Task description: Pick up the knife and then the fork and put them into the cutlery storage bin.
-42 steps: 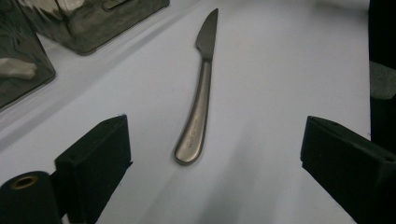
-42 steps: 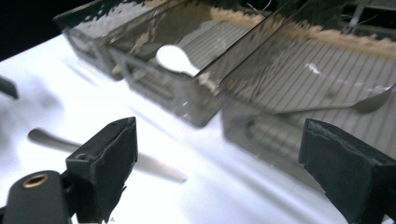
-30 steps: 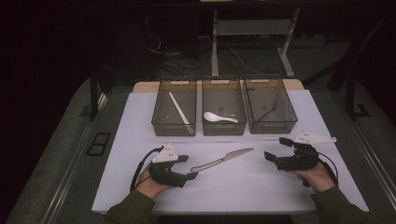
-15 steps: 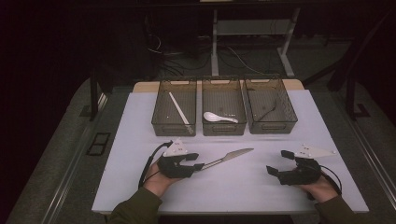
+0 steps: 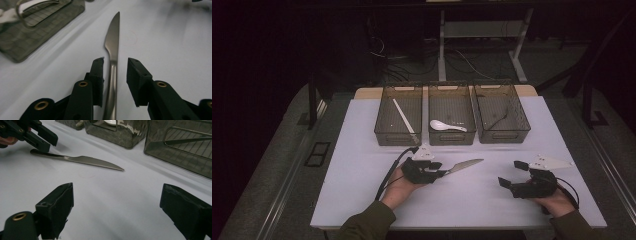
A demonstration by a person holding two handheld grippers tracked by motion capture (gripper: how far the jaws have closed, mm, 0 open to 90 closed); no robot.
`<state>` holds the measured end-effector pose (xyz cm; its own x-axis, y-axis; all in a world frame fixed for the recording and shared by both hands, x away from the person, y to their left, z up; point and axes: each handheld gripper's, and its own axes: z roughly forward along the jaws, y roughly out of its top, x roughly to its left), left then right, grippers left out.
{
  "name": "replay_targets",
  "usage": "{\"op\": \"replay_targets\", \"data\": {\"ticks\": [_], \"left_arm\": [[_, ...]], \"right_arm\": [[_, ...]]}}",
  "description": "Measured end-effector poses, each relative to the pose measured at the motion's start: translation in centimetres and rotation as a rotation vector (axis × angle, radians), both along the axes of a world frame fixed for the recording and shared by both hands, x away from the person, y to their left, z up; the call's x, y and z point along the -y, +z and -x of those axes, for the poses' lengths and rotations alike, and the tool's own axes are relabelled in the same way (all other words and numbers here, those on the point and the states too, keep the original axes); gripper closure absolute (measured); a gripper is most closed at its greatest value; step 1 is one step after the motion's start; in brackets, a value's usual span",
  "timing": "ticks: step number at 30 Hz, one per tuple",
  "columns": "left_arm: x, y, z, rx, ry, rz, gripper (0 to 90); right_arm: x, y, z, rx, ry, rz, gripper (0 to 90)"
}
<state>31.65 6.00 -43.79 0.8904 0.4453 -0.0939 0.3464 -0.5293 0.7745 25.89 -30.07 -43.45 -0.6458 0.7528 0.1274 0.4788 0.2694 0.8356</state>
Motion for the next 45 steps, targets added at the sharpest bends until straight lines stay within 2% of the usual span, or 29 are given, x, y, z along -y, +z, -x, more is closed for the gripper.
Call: {"op": "replay_targets", "data": {"ticks": [9, 14, 17, 20, 23, 29, 30, 33, 39, 40, 45], "left_arm": [[1.3, -0.6, -0.3, 0.000, -0.011, -0.049, 69.8], [1.1, -0.7, -0.5, 0.010, -0.017, -0.080, 71.2], [1.1, -0.9, -0.5, -0.002, -0.017, -0.082, 72.8], [1.3, -1.1, -0.4, -0.005, -0.020, -0.108, 74.0], [1.1, -1.3, -0.4, -0.007, -0.024, -0.101, 74.4], [1.1, -1.3, -0.4, 0.020, -0.059, -0.113, 78.3], [1.2, -1.4, -0.3, 0.022, -0.052, -0.103, 78.6], [1.2, -1.3, -0.3, 0.031, -0.062, -0.118, 79.0], [1.2, -1.3, -0.2, 0.039, -0.052, -0.119, 79.2], [1.2, -1.2, -0.2, 0.046, -0.060, -0.133, 79.2], [1.3, -1.2, 0.0, 0.044, -0.051, -0.118, 79.2]], "right_arm": [[0.1, 0.1, 0.1, -0.001, -0.007, -0.010, 11.9], [0.1, 0.1, 0.1, -0.002, -0.007, -0.013, 11.9], [0.1, 0.2, 0.1, 0.001, -0.004, -0.013, 11.9], [0.1, 0.2, 0.1, 0.000, -0.005, -0.013, 11.9], [0.1, 0.2, 0.1, 0.000, -0.005, -0.012, 11.9], [0.1, 0.1, 0.1, -0.002, -0.005, -0.011, 11.9], [0.1, 0.1, 0.1, -0.002, -0.005, -0.011, 11.9], [0.0, 0.1, 0.1, -0.002, -0.005, -0.012, 11.9], [0.0, 0.1, 0.1, -0.002, -0.003, -0.011, 11.9], [0.0, 0.1, 0.1, -0.002, -0.003, -0.011, 11.9], [0.1, 0.2, 0.1, -0.001, -0.002, -0.016, 11.9]]}}
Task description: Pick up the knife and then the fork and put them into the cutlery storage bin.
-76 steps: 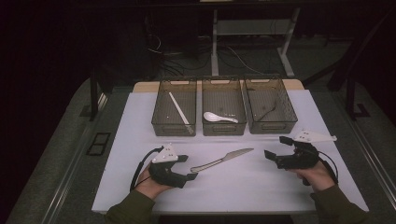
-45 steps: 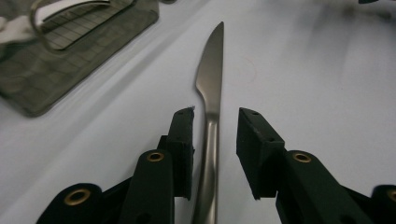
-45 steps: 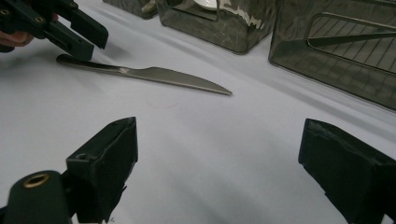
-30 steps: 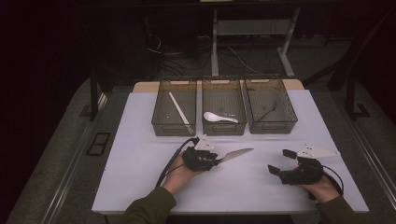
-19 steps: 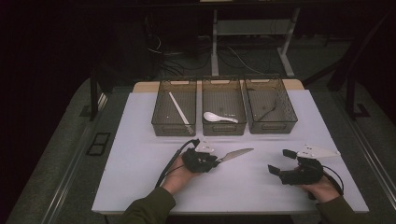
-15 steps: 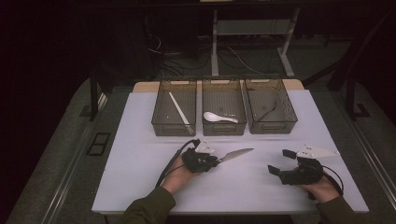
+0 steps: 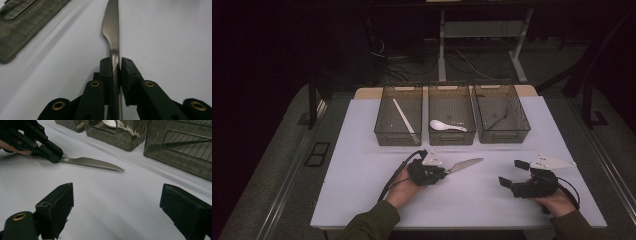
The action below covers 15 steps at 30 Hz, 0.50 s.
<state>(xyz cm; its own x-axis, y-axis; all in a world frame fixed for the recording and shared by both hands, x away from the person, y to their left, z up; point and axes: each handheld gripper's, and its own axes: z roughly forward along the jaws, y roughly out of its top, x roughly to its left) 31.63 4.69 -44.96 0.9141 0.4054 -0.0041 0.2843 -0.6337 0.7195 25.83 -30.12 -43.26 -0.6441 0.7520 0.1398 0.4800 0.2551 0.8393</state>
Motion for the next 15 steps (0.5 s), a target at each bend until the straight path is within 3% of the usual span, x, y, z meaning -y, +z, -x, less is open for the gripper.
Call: {"op": "replay_targets", "data": {"ticks": [4, 15], "left_arm": [[-0.2, 0.5, 0.1, 0.006, -0.012, 0.016, 79.2], [-1.3, 2.8, 0.8, 0.022, 0.006, 0.159, 79.2]], "right_arm": [[0.0, 0.0, 0.0, -0.001, 0.000, -0.002, 11.9], [-0.2, 0.2, 0.0, -0.004, 0.012, 0.003, 12.0]]}}
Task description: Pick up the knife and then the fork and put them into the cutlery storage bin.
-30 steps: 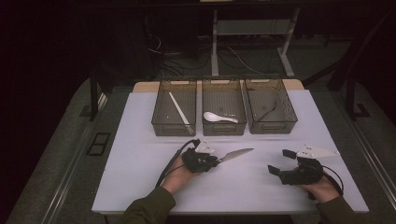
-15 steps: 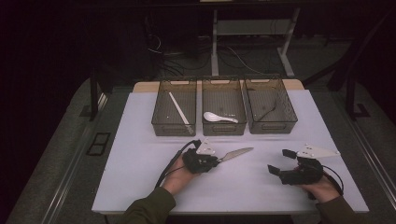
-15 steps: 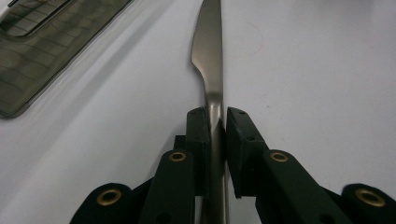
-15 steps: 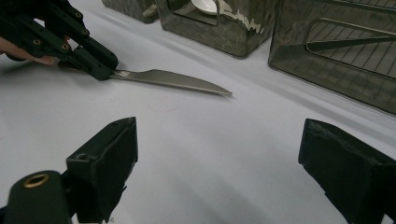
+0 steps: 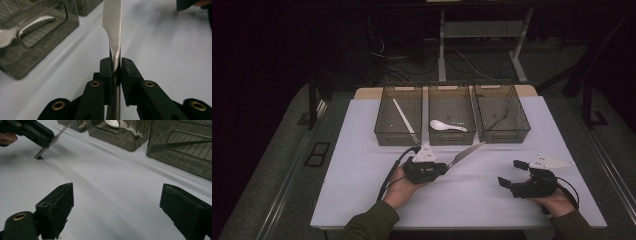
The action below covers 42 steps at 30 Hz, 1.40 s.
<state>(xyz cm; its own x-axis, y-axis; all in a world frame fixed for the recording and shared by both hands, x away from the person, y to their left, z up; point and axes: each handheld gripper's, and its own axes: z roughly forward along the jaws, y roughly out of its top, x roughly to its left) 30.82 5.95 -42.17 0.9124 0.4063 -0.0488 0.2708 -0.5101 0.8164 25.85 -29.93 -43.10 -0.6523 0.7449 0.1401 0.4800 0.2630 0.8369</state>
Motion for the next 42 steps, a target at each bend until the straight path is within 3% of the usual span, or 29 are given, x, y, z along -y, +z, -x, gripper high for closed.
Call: {"op": "replay_targets", "data": {"ticks": [9, 12, 17, 20, 30, 38, 42], "left_arm": [[-0.8, 1.7, 0.8, 0.012, -0.012, 0.120, 79.2], [-0.8, 1.9, 1.0, 0.018, -0.015, 0.134, 79.2], [-0.4, 2.1, 1.2, 0.022, -0.017, 0.147, 79.2], [-0.1, 2.2, 1.3, 0.025, -0.012, 0.149, 79.2], [0.8, 2.3, 1.5, 0.043, 0.011, 0.142, 79.1], [1.1, 2.3, 1.7, 0.061, 0.033, 0.140, 79.2], [1.0, 2.4, 1.7, 0.073, 0.051, 0.142, 79.1]], "right_arm": [[-0.3, 0.4, 0.1, -0.007, 0.019, -0.007, 12.0], [-0.5, 0.8, 0.0, -0.015, 0.034, -0.013, 11.9], [-1.2, 2.2, -0.2, -0.020, 0.073, -0.076, 12.1], [-2.1, 2.9, -0.5, -0.015, 0.082, -0.095, 17.4], [-5.2, 4.5, -1.9, -0.021, 0.156, -0.215, 49.3], [-9.0, 5.3, -3.3, -0.037, 0.231, -0.265, 62.3], [-10.3, 5.5, -3.8, -0.039, 0.234, -0.262, 68.6]]}}
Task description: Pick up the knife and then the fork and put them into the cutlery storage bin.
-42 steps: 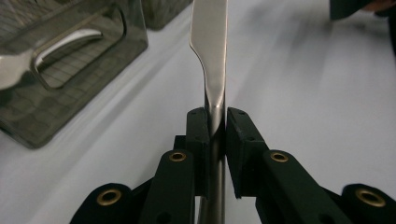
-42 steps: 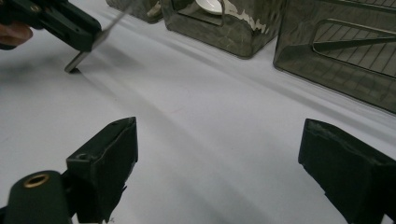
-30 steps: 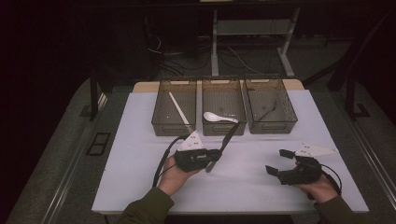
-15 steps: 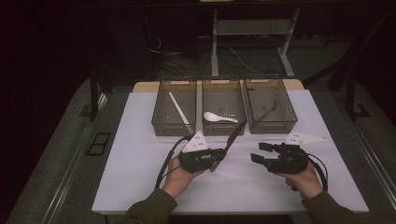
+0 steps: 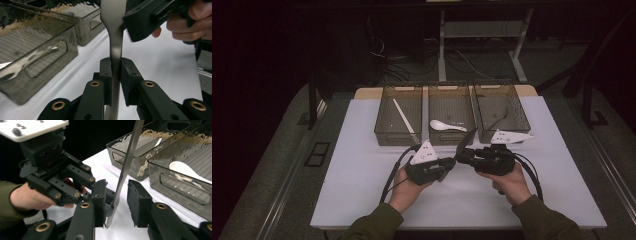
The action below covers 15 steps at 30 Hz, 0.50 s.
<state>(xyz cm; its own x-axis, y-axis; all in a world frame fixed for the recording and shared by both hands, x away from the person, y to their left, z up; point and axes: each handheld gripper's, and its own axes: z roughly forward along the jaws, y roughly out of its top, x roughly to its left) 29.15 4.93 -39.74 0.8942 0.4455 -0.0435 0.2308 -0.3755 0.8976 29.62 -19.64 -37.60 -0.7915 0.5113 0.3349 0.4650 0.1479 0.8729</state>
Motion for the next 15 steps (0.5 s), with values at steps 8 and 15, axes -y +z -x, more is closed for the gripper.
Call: {"op": "replay_targets", "data": {"ticks": [8, 15], "left_arm": [[-0.22, 0.17, -0.01, 0.023, 0.031, -0.001, 79.1], [-0.32, 0.21, -0.12, 0.020, 0.042, 0.002, 79.7]], "right_arm": [[-0.97, -0.01, -0.86, -0.008, -0.013, -0.022, 79.9], [-1.14, 0.01, -1.08, -0.003, -0.019, -0.028, 88.0]]}}
